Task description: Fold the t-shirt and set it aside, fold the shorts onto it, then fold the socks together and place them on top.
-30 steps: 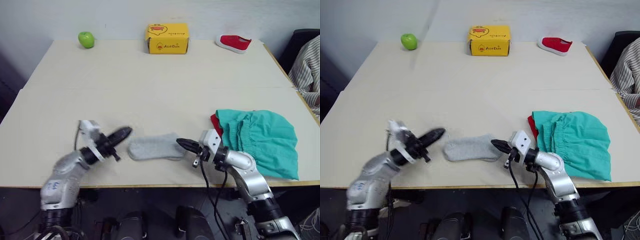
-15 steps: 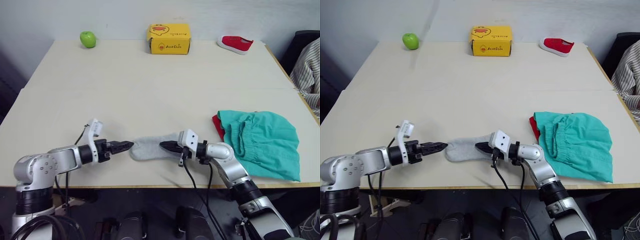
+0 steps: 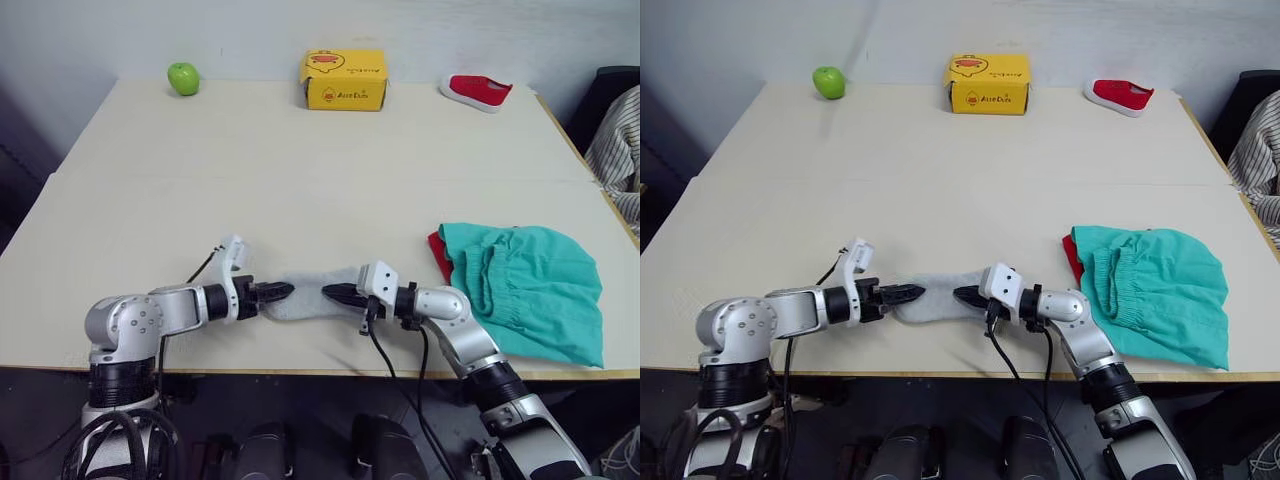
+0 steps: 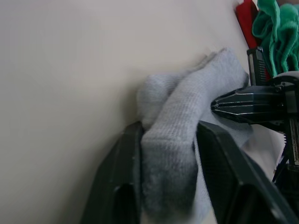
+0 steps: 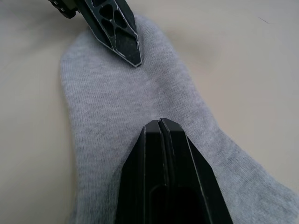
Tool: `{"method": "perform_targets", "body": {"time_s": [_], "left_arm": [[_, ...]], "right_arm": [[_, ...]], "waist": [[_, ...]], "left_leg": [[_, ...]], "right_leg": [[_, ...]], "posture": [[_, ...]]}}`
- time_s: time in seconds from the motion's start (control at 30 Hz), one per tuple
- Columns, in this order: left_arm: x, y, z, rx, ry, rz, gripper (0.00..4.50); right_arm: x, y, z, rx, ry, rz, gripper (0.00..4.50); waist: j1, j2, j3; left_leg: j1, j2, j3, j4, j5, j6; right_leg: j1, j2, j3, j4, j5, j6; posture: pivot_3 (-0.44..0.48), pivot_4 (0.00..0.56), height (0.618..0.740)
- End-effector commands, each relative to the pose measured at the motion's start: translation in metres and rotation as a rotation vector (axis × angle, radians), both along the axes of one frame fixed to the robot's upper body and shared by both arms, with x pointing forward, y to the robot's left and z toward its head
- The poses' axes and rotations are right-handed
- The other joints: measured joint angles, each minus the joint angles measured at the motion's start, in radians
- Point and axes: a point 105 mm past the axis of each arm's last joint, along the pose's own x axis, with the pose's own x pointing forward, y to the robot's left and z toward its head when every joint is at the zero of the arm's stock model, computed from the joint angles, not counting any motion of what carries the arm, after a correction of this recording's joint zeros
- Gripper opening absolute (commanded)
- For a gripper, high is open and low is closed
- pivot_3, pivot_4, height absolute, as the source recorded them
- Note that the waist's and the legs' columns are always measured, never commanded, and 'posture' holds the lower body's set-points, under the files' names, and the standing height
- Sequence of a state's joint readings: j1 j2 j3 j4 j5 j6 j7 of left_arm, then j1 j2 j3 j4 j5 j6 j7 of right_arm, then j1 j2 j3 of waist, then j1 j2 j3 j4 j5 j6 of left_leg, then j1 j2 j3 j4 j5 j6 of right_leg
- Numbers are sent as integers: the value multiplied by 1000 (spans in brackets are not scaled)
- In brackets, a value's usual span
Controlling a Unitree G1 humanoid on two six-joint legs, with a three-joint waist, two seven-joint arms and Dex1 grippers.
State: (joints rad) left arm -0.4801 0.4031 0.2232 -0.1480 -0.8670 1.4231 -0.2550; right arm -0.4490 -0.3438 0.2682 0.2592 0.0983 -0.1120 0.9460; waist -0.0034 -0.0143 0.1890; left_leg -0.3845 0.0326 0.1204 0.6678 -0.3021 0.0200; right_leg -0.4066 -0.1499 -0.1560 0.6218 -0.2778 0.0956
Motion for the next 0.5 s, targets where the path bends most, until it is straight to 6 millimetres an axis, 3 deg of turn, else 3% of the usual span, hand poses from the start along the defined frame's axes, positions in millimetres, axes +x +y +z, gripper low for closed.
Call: {"method": "perform_targets", "body": {"time_s": [0.03, 0.07, 0.27, 0.4, 0.5], "left_arm": [[-2, -14, 35, 0, -109, -98, 263], [-4, -19, 41, 15, -127, -144, 10], [3, -43, 78, -11, -232, -267, 10], [1, -66, 80, -2, -238, -367, 10], [2, -86, 70, 1, -225, -425, 10]], "right_arm": [[-3, -7, -15, -38, 46, -29, 0], [-3, -8, -15, -41, 48, -33, 0], [-2, -18, -17, -65, 48, -81, 0], [-2, -31, -17, -85, 55, -141, 0], [-4, -43, -16, -98, 60, -193, 0]], "waist": [[1, 0, 0], [1, 0, 0], [0, 0, 0], [1, 0, 0], [5, 0, 0]], "left_leg": [[0, 0, 0, 0, 0, 0], [0, 0, 0, 0, 0, 0], [-1, 0, 0, 0, 0, -1], [-1, 0, 0, 0, 0, -1], [-1, 0, 0, 0, 1, -1]], "right_leg": [[0, 0, 0, 0, 0, 0], [0, 0, 0, 0, 0, 0], [0, 0, 0, -1, 0, 0], [0, 0, -1, -1, 0, 0], [0, 0, -1, -1, 0, 0]], "posture": [[0, 150, 740], [0, 150, 740], [0, 150, 740], [0, 150, 740], [0, 150, 740]]}}
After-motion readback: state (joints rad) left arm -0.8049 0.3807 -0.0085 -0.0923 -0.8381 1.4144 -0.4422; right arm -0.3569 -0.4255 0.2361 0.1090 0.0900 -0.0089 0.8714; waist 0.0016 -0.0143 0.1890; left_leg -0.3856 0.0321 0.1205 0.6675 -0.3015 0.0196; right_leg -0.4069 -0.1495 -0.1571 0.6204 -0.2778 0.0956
